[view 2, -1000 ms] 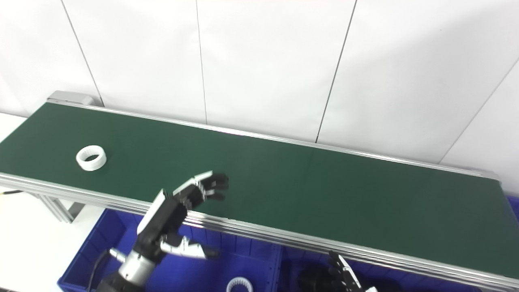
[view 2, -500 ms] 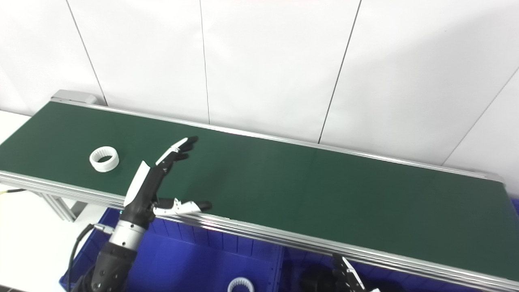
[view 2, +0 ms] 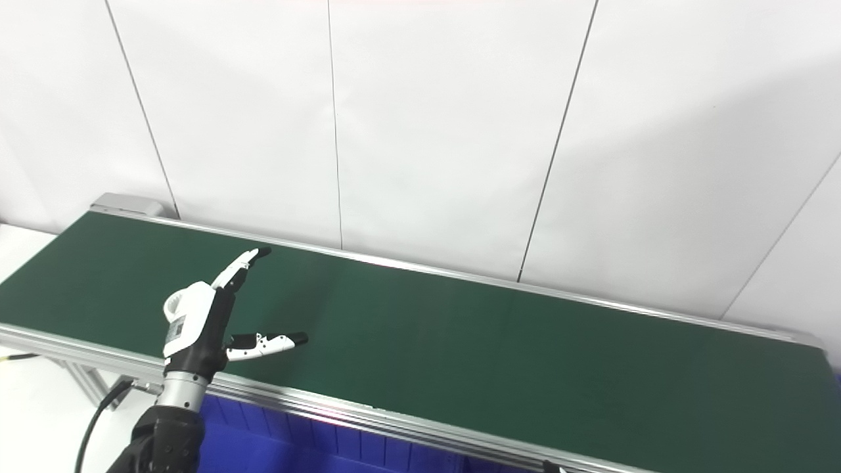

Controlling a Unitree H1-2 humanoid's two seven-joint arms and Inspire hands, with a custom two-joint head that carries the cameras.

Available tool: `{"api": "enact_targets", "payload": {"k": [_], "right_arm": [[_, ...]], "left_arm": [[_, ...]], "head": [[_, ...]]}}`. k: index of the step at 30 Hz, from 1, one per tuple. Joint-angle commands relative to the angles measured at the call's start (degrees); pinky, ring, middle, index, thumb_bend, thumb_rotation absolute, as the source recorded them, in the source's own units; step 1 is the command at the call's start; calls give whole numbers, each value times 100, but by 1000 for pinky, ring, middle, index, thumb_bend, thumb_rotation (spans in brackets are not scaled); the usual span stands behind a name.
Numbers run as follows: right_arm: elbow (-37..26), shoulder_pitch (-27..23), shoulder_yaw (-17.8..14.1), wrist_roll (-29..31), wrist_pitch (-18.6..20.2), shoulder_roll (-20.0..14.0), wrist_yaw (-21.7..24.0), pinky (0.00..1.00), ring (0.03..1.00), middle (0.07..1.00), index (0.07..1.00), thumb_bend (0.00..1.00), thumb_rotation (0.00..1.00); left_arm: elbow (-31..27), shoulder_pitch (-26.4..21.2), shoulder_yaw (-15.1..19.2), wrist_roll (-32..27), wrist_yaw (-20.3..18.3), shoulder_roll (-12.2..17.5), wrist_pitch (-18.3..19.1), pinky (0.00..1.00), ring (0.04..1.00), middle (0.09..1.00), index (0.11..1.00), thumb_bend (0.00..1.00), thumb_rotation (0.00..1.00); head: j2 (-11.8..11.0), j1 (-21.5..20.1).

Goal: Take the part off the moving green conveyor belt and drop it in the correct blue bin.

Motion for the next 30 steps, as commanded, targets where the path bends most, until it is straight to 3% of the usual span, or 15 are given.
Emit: {"api": "enact_targets", "payload": {"k": [1,7,13,19,23,30], "right_arm": [[-102,-47,-42,97,-326,-17,-52,752,841,877,898,799,172],[-61,-60,-49,165,-359,-41,-28,765,849,882,902,796,178],[-103,-64,-54,103,-260,-52,-35,759,848,879,901,801,218],[-73,-66,-63,123,-333,-57,-42,770,844,875,898,794,199],[-33,-74,-64,109,-432,-81,-56,766,842,873,895,788,188],[-11,-72,-67,228,-476,-77,-14,773,845,879,903,778,168]], "left_arm": [[-26,-257,-13,136,214,158,188,825,889,921,897,815,371],[-5,-360,-111,296,260,243,628,969,925,937,902,820,333],[-46,-453,-252,765,146,415,1429,1000,968,952,908,825,341],[-37,-472,-320,760,96,519,1895,1000,977,955,916,827,328],[99,-517,-337,749,135,575,2118,1000,977,957,926,835,285],[448,-621,-358,677,266,646,2193,1000,974,956,923,825,217]], "head": [[-9,11],[-17,64],[-2,128],[-21,166],[-9,165],[7,164]]}}
